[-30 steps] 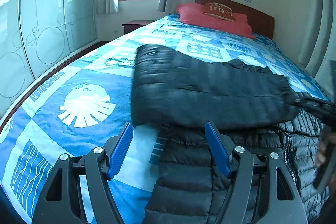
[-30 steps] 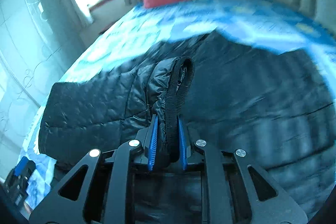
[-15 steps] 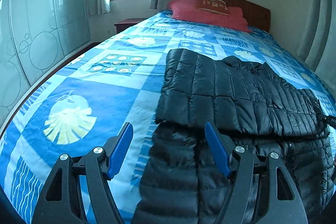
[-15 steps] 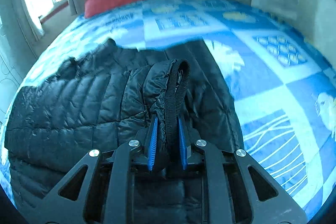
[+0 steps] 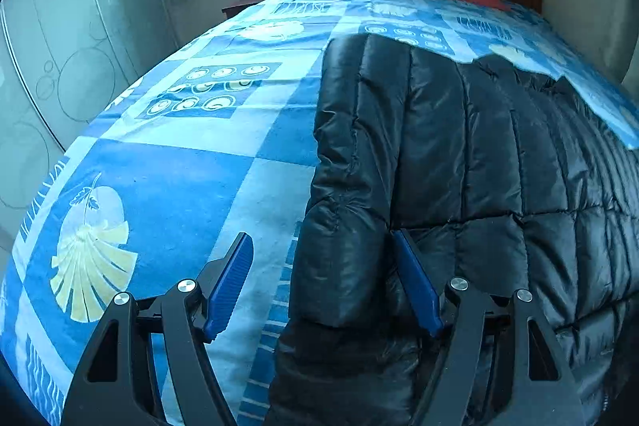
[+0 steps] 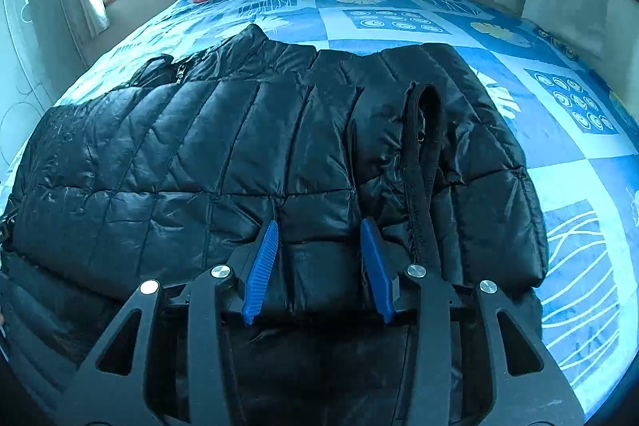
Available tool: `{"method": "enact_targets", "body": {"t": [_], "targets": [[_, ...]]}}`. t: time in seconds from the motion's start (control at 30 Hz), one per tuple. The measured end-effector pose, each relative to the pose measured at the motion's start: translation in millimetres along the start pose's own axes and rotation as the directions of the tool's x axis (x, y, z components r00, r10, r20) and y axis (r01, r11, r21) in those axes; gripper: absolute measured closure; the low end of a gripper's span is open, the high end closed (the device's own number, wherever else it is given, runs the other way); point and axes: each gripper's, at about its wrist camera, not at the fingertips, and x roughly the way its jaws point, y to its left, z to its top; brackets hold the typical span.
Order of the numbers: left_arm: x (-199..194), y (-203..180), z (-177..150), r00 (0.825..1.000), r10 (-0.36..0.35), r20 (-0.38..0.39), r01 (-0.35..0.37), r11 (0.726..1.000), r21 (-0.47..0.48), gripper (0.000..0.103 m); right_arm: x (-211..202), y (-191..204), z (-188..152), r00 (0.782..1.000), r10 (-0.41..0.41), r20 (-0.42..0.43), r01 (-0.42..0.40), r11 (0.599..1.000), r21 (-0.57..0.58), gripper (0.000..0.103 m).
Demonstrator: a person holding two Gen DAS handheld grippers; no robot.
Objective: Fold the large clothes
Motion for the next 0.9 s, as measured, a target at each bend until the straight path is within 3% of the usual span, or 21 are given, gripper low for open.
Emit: {"method": "enact_targets", "body": {"t": [0.1,0.17,0.23,0.33,0.4,0.43,0.53,0.6,0.7,0.73,0.83,0.9], "targets": [[-24.4,5.4,6.5,0.997,0.031,0.073,-0.03,0.999,-0.022,0.032,-11.8,1.4,14.1,0.998,0.024,0.051,-0.025,0.999,0.021,0.061],[-44.1,5.7,17.6,0.986,0.013,0.167,-0.006,0.999,-0.042,0.032,-6.3,4.5,30.1,0.997,0.023,0.069,-0.025,0.999,0.026,0.06],[-46.1,2.3,30.2,0.977,-0.005,0.211,0.014,0.999,-0.039,0.032,5.0,8.2,43.0,0.997,0.033,0.074,-0.036,0.999,0.032,0.06],[-11.9,-9.3,46.9,0.991,-0.01,0.136,0.01,1.0,0.0,0.032,36.4,11.8,51.9,1.0,-0.003,0.017,0.003,1.0,0.019,0.053],[30.0,-13.0,45.9,1.0,0.031,-0.003,-0.031,0.999,0.033,0.031,54.1,13.4,50.7,0.999,-0.012,-0.031,0.012,1.0,0.006,0.05],[35.8,-10.4,43.5,1.0,0.01,-0.025,-0.009,1.0,0.023,0.031,51.2,15.1,52.2,0.999,-0.02,-0.03,0.02,1.0,0.01,0.05],[17.3,-1.2,47.1,1.0,0.001,0.013,-0.001,1.0,-0.026,0.031,32.4,24.0,57.2,1.0,-0.008,0.024,0.007,1.0,0.02,0.05],[-5.2,0.5,54.2,0.994,-0.016,0.104,0.02,0.999,-0.042,0.031,23.3,40.1,63.2,0.997,0.026,0.071,-0.026,1.0,-0.006,0.05],[-14.5,-3.3,64.7,0.985,-0.029,0.169,0.036,0.999,-0.039,0.031,28.5,65.9,67.6,0.993,0.097,0.067,-0.094,0.995,-0.043,0.05],[-9.2,-5.6,66.9,0.987,-0.02,0.158,0.025,0.999,-0.029,0.031,36.0,76.0,67.3,0.993,0.108,0.046,-0.105,0.993,-0.061,0.05],[43.3,-16.8,58.9,0.999,0.032,-0.019,-0.031,0.998,0.048,0.029,64.1,95.9,60.8,0.999,0.053,-0.014,-0.054,0.991,-0.12,0.043],[47.8,-12.0,56.2,1.0,-0.003,-0.013,0.003,1.0,0.014,0.029,58.2,95.7,62.0,0.999,0.051,-0.002,-0.051,0.99,-0.128,0.043]]}}
